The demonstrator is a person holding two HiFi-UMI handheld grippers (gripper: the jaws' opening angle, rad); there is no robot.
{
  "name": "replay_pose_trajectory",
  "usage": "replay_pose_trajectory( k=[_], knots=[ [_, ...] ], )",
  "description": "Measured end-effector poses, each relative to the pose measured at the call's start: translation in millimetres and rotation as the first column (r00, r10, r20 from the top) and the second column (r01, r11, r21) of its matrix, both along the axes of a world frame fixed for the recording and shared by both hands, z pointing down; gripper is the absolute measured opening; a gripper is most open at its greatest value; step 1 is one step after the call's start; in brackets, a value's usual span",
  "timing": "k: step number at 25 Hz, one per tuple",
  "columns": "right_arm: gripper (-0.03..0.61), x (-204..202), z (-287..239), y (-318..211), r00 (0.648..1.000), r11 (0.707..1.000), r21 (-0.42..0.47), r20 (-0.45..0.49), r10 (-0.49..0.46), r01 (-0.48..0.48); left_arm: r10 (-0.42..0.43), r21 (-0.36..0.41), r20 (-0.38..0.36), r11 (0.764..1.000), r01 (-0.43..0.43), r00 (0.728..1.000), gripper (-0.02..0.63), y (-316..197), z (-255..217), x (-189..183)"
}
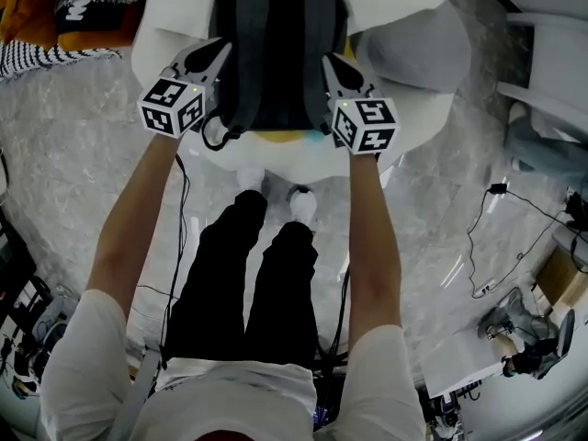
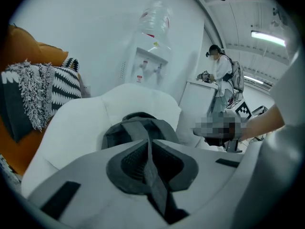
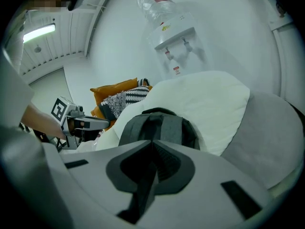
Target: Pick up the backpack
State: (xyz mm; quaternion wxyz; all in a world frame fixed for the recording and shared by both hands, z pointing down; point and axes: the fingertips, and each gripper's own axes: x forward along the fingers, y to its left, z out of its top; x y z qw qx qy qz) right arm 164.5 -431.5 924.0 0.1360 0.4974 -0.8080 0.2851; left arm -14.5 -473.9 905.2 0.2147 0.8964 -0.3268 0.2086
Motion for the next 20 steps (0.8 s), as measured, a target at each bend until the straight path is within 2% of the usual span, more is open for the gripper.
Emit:
replay_pose_trajectory(
  k=[2, 8, 12, 20],
  knots=[
    [0.008, 0, 9, -5, 1.000, 1.000, 0.000, -0.009, -0.016, 0.016, 0.006, -0.004, 0.001, 1.000, -0.006, 1.000, 0.010, -3, 8, 3],
    [0.014, 7, 29, -29, 0.999, 0.999, 0.013, -0.044, -0.030, 0.030, -0.004, -0.035, -0.002, 0.999, 0.004, 1.000, 0.092, -18, 34, 8],
    [0.072, 19, 45, -44, 0.998, 1.000, 0.007, -0.055, -0.003, 0.003, -0.002, -0.048, -0.018, 0.999, 0.001, 1.000, 0.122, -26, 48, 13],
    [0.192, 22, 70, -60, 1.000, 1.000, -0.005, -0.012, 0.000, 0.000, 0.023, -0.046, -0.044, 0.999, -0.025, 0.999, 0.127, -33, 62, 23]
  ],
)
